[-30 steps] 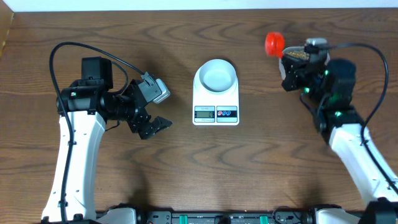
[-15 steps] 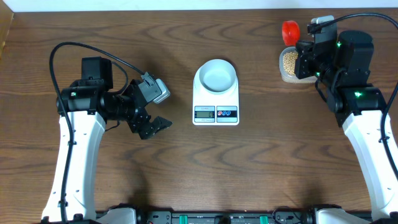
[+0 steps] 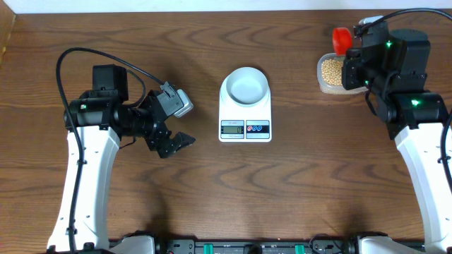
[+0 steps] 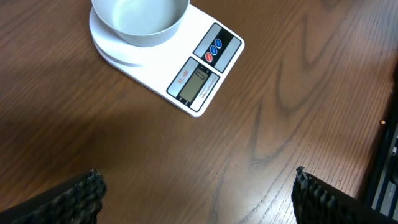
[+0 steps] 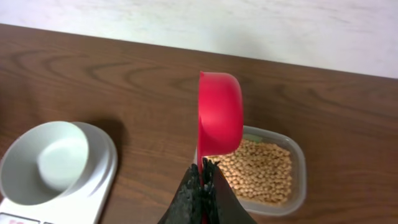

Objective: Scoop item into bowl and weigh 50g on scale
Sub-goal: 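Move the right gripper with the red scoop over the soybean tub, then position the red scoop above the soybeans with the right gripper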

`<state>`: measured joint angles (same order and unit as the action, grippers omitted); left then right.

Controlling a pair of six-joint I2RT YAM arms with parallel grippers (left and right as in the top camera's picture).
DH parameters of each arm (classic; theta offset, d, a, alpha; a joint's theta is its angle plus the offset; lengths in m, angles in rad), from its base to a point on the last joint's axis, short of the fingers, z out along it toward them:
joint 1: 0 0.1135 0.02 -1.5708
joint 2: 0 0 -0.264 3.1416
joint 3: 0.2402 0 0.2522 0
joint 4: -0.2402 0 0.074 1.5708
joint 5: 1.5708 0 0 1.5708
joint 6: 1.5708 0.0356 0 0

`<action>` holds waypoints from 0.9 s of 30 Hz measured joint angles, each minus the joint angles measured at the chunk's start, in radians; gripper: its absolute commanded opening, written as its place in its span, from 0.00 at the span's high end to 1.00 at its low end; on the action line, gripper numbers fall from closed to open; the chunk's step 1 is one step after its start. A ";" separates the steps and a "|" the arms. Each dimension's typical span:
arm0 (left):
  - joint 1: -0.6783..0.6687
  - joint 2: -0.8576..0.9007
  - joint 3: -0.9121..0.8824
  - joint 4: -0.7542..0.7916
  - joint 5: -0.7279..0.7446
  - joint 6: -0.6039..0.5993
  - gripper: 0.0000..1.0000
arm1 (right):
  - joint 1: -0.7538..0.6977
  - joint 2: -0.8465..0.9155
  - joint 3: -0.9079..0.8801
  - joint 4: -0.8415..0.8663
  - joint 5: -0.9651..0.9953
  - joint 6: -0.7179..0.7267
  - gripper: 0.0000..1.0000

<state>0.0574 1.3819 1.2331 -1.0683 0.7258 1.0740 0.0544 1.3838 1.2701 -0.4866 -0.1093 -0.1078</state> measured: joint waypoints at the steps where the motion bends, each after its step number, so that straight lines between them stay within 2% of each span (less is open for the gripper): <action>1: 0.000 0.000 0.000 0.000 0.000 0.000 0.02 | 0.000 0.000 0.001 0.000 0.006 -0.003 0.99; 27: 0.000 0.000 0.000 0.014 0.000 0.000 0.02 | 0.000 0.000 0.005 0.057 0.018 -0.014 0.99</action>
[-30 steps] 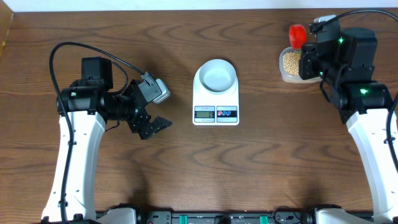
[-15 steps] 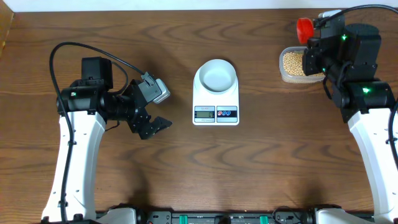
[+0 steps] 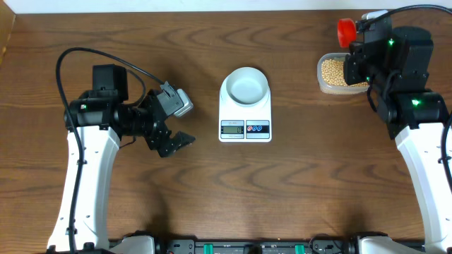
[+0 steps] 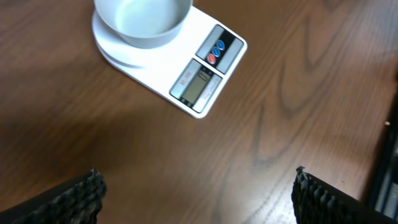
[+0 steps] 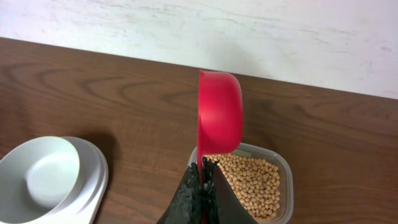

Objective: Scoop item into bowl and weigh 50g on scale
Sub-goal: 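Position the red scoop above the soybeans with the right gripper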

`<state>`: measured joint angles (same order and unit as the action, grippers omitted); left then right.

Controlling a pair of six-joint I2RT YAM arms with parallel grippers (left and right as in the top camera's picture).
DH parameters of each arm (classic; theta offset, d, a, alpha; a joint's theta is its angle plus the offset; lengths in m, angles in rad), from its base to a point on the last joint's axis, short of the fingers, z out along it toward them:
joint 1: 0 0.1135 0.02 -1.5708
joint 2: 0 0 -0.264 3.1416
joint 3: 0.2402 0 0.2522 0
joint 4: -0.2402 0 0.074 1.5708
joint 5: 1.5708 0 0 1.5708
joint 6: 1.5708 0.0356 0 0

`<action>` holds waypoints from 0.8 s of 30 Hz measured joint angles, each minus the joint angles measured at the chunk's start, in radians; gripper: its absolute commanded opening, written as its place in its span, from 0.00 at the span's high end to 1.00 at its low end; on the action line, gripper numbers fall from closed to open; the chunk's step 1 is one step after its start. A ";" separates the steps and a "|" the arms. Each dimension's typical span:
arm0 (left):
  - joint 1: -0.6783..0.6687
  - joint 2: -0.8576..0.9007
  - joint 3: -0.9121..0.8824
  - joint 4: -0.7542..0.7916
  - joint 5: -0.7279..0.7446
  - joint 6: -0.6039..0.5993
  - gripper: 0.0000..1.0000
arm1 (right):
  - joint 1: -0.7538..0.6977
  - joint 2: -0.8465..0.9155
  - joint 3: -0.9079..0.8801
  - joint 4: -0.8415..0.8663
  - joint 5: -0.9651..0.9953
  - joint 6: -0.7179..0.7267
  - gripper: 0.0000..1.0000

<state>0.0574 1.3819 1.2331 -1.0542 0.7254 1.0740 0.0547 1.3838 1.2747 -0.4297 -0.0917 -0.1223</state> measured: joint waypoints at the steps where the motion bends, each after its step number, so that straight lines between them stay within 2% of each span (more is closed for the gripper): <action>1: 0.000 0.000 0.000 0.009 0.000 0.000 0.02 | 0.000 0.000 0.000 0.000 0.000 0.000 0.99; 24: 0.000 0.000 0.000 0.039 0.004 0.000 0.02 | 0.000 0.000 0.000 -0.002 0.000 -0.003 0.99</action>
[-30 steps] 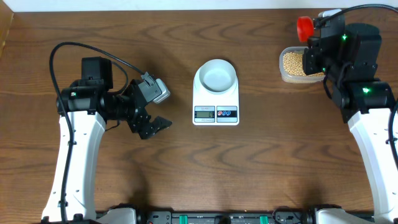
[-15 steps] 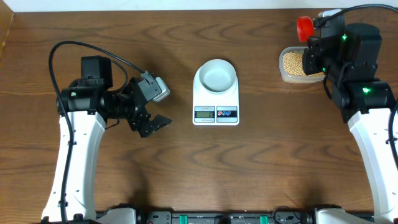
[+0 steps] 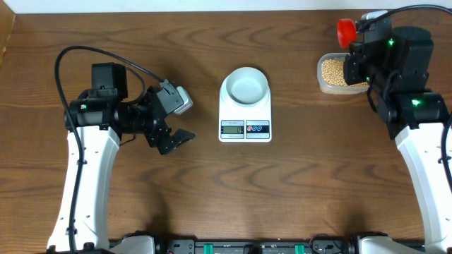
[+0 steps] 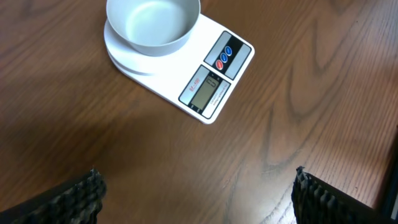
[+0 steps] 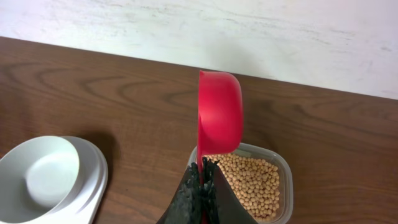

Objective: Scoop item into bowl and weigh 50g on scale
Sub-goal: 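Position the red scoop above the soybeans with the right gripper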

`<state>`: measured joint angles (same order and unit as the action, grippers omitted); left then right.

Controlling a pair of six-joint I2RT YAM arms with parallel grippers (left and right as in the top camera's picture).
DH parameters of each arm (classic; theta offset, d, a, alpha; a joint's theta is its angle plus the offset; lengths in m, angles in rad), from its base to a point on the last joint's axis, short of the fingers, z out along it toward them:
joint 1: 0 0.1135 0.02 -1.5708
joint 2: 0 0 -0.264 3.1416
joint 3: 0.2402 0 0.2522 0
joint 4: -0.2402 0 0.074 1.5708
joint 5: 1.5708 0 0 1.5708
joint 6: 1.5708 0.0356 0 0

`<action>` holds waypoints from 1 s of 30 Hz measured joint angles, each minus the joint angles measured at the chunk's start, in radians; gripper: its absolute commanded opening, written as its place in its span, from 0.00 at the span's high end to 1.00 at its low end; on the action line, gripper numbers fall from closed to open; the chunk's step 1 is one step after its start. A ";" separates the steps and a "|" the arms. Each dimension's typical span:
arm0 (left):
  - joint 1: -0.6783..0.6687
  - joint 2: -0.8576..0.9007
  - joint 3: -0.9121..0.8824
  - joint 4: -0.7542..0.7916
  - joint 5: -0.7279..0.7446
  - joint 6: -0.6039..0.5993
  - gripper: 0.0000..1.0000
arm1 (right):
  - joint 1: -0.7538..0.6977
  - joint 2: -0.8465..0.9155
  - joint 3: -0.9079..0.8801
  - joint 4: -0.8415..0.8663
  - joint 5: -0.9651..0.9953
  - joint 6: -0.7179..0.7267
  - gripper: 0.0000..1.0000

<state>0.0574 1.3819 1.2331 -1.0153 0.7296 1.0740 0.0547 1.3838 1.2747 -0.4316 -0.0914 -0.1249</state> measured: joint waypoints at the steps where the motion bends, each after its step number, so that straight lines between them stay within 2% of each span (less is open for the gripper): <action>1: 0.000 0.000 0.000 0.003 0.002 0.000 0.02 | 0.000 0.000 0.000 -0.003 0.000 0.000 0.99; 23: 0.000 0.000 0.000 0.005 0.002 0.000 0.02 | 0.000 0.000 0.000 -0.033 0.001 0.000 0.99; 30: 0.000 0.000 0.000 0.007 0.055 0.000 0.02 | 0.000 0.000 0.000 -0.033 0.002 0.000 0.99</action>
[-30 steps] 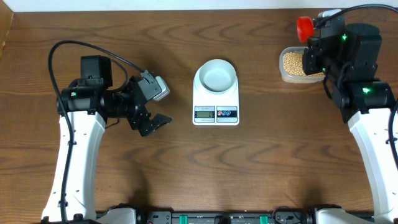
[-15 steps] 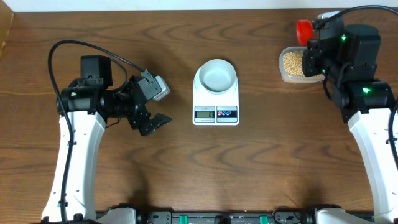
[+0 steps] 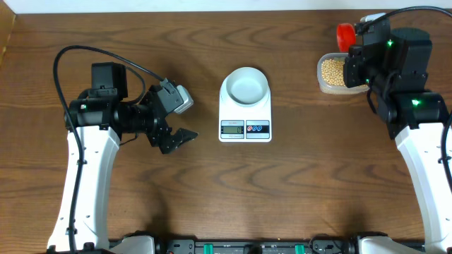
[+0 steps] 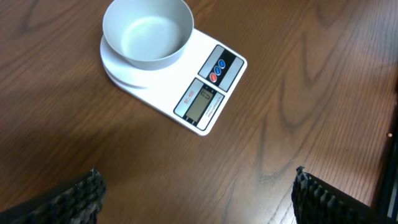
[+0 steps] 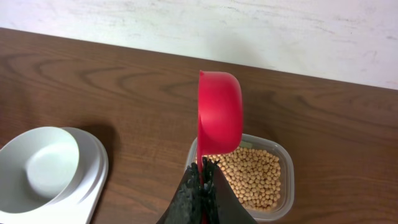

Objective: Scoop item into bowl and weigh 50g on scale
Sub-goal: 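Position the red scoop above the soybeans with the right gripper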

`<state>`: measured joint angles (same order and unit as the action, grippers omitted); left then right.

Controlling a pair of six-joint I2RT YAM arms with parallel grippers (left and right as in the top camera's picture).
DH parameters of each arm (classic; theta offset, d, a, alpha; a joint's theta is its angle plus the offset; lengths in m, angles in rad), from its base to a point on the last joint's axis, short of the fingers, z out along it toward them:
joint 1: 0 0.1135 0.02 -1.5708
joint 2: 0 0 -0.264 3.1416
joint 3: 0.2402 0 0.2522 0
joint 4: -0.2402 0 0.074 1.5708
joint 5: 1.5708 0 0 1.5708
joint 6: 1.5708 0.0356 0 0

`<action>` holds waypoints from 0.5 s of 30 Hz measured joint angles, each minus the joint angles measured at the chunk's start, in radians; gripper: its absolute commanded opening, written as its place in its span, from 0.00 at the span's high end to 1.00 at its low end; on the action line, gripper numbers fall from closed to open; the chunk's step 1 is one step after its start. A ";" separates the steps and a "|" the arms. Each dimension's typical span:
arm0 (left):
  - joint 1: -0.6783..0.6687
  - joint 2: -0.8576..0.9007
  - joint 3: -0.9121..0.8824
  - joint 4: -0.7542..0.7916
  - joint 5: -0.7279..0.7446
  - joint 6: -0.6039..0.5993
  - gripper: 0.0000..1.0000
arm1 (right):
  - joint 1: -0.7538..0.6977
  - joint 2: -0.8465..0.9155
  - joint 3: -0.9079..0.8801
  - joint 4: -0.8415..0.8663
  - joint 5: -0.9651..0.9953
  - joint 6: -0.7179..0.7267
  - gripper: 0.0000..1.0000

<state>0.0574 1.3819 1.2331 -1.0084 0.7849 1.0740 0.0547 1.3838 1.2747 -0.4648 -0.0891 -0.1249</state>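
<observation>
A white scale (image 3: 245, 121) at mid-table carries an empty pale bowl (image 3: 245, 86); both also show in the left wrist view, bowl (image 4: 147, 31) and scale (image 4: 205, 93). At the far right stands a clear tub of yellow beans (image 3: 332, 73), seen closer in the right wrist view (image 5: 252, 177). My right gripper (image 5: 202, 169) is shut on the handle of a red scoop (image 5: 219, 113), whose cup hangs above the tub's far-left edge; the scoop (image 3: 345, 34) peeks out beside the arm overhead. My left gripper (image 3: 178, 139) stands open, empty, left of the scale.
The table's far edge meets a white wall (image 5: 249, 28) just behind the tub. Black rails and fittings (image 3: 254, 247) line the table's near edge. The left arm's cable (image 3: 78, 53) loops over the left side.
The right gripper with the scoop has shifted slightly, so more of the bean tub shows under the cup. The left wrist view has shifted a little; its gripper stays open.
The right gripper held the red scoop over the bean tub throughout. First it was lower over the beans, then farther back near the wall, and it has stayed about there. The left gripper stayed open left of the scale, shifting only slightly. The bowl stays empty.
</observation>
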 measured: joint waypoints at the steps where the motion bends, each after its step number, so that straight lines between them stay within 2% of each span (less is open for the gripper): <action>1: 0.000 0.000 0.000 0.000 0.003 0.000 0.02 | 0.000 0.000 0.000 0.000 0.000 0.000 0.99; 15: 0.000 0.000 0.000 -0.024 0.018 0.000 0.02 | 0.000 0.000 0.000 0.000 0.000 0.000 0.99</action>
<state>0.0574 1.3819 1.2331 -1.0321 0.8024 1.0740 0.0547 1.3838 1.2747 -0.4648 -0.0891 -0.1249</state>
